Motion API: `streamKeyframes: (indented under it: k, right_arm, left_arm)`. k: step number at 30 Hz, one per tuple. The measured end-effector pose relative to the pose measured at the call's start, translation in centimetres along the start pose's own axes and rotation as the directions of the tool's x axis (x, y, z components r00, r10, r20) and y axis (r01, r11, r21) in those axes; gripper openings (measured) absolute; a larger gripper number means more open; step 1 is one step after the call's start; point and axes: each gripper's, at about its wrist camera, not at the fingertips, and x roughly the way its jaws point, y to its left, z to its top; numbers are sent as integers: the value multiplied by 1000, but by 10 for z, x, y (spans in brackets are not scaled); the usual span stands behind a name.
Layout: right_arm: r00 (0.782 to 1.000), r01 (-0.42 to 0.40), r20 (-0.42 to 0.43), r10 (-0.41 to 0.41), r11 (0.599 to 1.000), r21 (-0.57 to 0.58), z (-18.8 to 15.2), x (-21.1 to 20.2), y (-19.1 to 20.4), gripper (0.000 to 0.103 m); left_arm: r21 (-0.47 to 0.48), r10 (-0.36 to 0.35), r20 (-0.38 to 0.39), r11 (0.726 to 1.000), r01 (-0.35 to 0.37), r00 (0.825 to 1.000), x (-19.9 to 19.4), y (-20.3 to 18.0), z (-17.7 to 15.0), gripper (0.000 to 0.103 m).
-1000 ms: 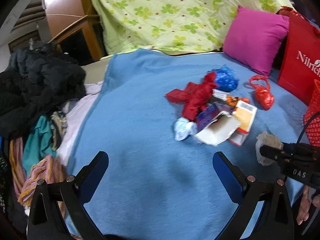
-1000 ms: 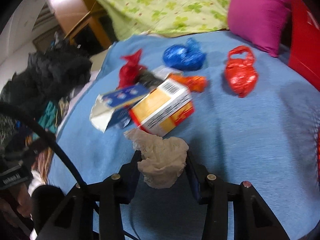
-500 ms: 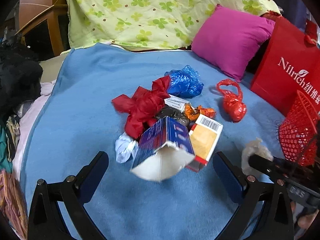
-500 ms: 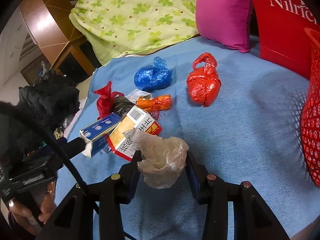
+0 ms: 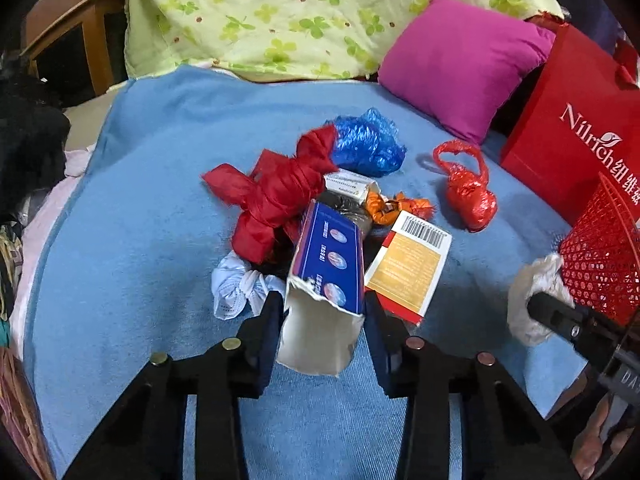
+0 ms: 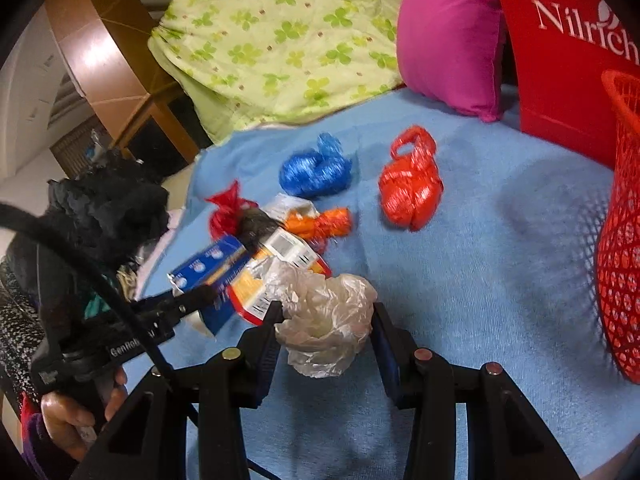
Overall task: Collect trash
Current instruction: 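Carry tissue and carton over the red mesh basket and open both tools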
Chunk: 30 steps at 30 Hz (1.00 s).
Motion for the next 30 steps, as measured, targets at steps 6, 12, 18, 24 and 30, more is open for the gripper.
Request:
streamKeyframes:
  k: [6, 12, 18, 24, 30]
  right_arm:
    - [991, -47, 124, 49, 999, -15, 8, -31, 5, 46]
    - [970, -25, 239, 33, 999, -35, 13, -66, 5, 46]
    - [938, 37, 346, -25, 999, -26, 16, -107, -7, 46]
    - [885, 101, 453, -107, 994, 38, 19, -156, -40, 47]
    - [828, 152, 516, -221, 973, 174, 15, -198, -93, 48]
  left_arm:
    - [-4, -12, 75, 1000, 12, 997, -38, -5, -4, 39]
    - [34, -80, 149, 997, 75, 986, -79, -30, 5, 39]
    - [111, -189, 158, 979, 173, 969, -93, -74, 13, 40]
    - [177, -292, 141, 948, 266, 946, -98, -118, 23, 40]
    - [271, -409, 133, 891, 363, 903, -108, -176, 35, 40]
